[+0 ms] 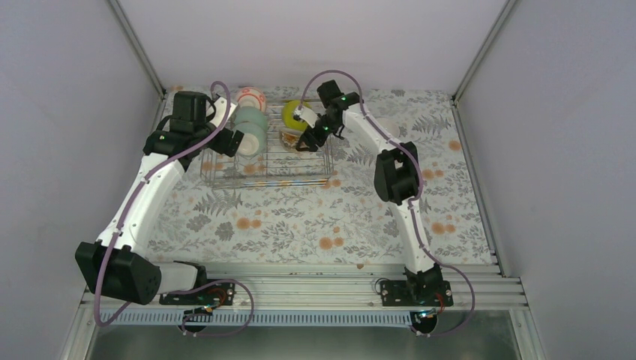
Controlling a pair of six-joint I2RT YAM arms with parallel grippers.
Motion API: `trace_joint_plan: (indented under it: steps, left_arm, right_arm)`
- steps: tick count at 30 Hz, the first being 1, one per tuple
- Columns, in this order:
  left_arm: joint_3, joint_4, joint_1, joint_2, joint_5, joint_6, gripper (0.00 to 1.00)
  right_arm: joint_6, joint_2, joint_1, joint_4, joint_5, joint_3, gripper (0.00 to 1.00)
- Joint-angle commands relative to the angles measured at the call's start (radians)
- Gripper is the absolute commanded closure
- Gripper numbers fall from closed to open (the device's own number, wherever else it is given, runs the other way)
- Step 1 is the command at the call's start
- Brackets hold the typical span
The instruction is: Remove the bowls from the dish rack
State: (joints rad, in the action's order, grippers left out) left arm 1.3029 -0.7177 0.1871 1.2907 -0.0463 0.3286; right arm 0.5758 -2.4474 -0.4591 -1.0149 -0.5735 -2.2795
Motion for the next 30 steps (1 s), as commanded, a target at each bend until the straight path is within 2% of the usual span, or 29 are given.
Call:
trace_joint_plan:
  steps: [1, 3, 7, 12, 20, 30]
  left_arm:
    - [-0.017, 0.023, -0.004, -0.022, -0.01, -0.001, 0.0]
    - [-0.024, 0.027, -0.004, -0.025, -0.005, 0.001, 0.0]
    - [-0.025, 0.028, -0.006, -0.025, -0.011, -0.001, 0.0]
    - [-0.022, 0.025, -0.006, -0.022, -0.014, -0.001, 0.0]
    - [-0.009, 0.014, -0.006, -0.023, -0.022, -0.002, 0.0]
    - [0.013, -0.008, -0.006, -0.017, -0.035, -0.007, 0.0]
  right_arm:
    - [0.022, 0.008, -0.003, -0.01, 0.014, 0.011, 0.33]
    - [0.032, 0.025, -0.006, -0.012, 0.006, 0.032, 0.42]
    - [0.042, 0.038, -0.017, -0.014, 0.017, 0.05, 0.71]
    - [0.037, 0.053, -0.022, -0.035, -0.012, 0.028, 0.9]
    - [0.033, 0.106, -0.033, -0.089, -0.082, 0.02, 0.96]
    - [0.027, 0.137, -0.039, -0.185, -0.214, -0.014, 0.97]
